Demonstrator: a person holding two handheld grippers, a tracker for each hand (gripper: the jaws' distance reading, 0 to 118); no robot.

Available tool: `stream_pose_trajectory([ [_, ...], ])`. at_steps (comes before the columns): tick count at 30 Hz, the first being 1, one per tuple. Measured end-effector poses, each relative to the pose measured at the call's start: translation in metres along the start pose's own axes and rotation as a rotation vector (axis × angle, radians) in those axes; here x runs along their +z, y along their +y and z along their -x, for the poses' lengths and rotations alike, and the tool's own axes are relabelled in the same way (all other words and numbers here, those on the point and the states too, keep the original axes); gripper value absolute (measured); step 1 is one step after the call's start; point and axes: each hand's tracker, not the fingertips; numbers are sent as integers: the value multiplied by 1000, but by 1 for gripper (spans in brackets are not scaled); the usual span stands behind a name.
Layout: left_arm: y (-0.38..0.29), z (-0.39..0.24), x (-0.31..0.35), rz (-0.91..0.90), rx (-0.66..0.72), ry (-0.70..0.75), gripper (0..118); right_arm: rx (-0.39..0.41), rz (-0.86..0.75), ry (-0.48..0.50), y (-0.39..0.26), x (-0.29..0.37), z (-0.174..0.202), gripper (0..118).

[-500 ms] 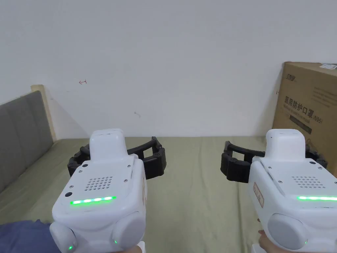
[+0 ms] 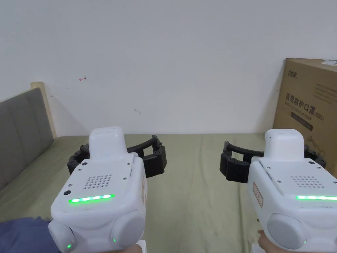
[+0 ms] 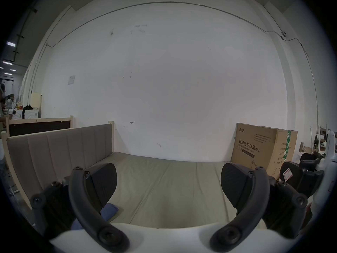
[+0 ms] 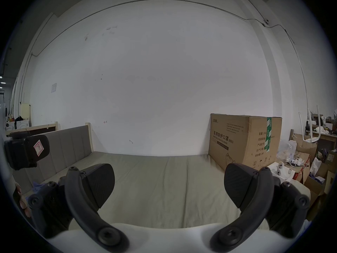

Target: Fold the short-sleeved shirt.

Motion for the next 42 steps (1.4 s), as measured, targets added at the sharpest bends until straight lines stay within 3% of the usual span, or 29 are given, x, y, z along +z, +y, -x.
stream_pose_trajectory([
  [42, -5, -5, -5, 11, -38, 1, 115, 0, 15, 20, 0, -3, 2, 118],
])
